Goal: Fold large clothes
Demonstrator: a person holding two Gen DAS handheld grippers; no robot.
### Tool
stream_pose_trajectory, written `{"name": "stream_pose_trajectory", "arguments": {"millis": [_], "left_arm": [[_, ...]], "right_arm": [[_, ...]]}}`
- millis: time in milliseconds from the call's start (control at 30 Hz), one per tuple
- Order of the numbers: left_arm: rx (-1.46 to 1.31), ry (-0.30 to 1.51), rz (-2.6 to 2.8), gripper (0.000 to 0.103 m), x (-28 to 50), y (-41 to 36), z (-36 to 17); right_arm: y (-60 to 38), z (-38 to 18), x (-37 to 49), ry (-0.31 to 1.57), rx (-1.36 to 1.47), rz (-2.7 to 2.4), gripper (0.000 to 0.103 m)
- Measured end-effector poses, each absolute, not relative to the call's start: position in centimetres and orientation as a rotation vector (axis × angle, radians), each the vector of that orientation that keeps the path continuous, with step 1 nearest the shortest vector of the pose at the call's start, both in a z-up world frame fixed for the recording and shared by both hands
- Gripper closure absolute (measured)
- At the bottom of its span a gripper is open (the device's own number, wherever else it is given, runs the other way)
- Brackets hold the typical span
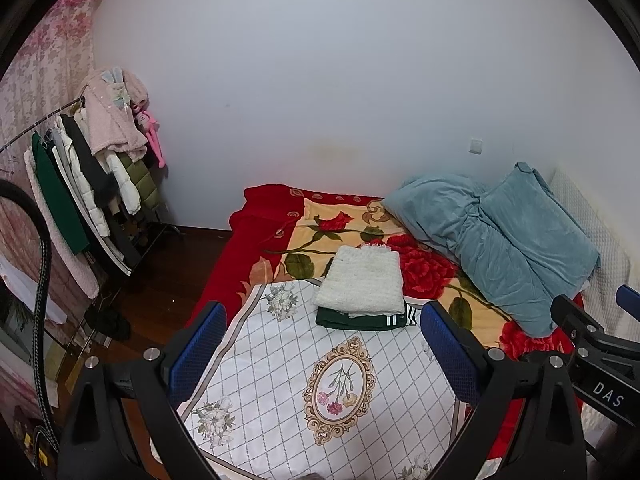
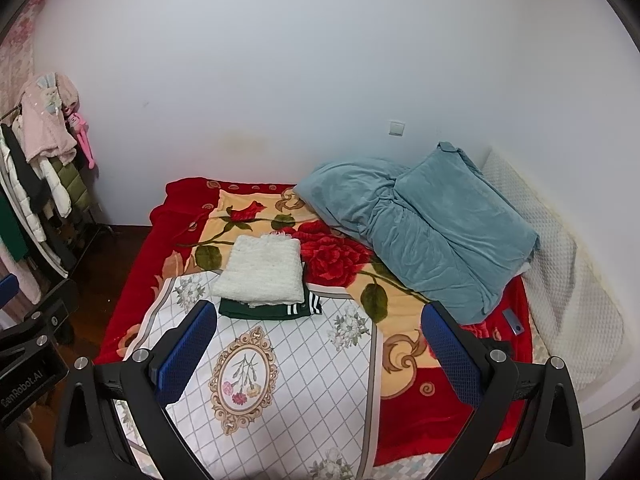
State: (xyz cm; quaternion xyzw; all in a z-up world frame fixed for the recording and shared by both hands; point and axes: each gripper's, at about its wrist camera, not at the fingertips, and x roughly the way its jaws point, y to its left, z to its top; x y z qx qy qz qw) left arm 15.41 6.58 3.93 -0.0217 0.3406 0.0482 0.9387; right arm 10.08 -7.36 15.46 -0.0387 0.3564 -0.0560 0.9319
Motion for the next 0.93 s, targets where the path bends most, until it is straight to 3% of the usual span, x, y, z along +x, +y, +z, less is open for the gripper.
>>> {"name": "stream_pose_trajectory", "arguments": {"millis": [933], "left_arm": [[-0.048, 0.698, 0.112, 0.004, 15.02, 7.09, 3.87]], "right_arm": [[-7.60, 15.02, 9.27, 0.723, -0.073, -0.116, 0.000]]}}
